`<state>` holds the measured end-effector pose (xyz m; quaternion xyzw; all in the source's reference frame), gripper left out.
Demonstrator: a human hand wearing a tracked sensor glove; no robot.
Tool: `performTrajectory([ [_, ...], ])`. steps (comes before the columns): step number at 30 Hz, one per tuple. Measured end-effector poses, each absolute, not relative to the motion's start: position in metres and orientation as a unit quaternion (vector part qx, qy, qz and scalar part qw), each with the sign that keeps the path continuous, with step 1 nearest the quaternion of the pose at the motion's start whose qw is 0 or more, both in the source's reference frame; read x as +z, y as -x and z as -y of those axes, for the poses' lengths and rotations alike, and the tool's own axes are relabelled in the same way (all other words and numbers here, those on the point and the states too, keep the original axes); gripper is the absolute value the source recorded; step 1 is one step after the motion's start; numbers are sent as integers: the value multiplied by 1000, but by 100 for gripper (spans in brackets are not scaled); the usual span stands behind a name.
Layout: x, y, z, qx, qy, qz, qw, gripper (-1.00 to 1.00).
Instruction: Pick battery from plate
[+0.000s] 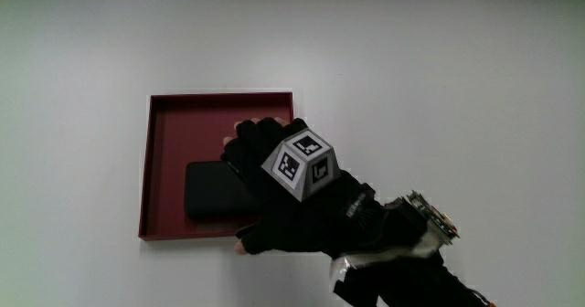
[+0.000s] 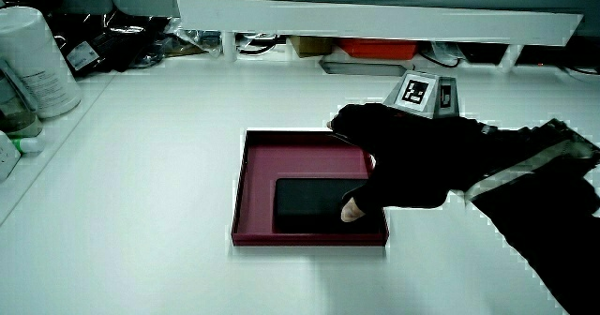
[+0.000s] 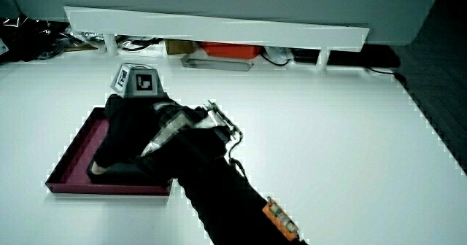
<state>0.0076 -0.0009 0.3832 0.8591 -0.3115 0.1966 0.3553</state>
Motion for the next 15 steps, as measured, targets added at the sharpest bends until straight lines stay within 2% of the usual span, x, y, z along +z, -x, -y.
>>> performTrajectory([
  [7, 403, 4, 16, 195, -855, 296, 377, 0],
  [15, 433, 12, 23, 196, -856, 278, 389, 0],
])
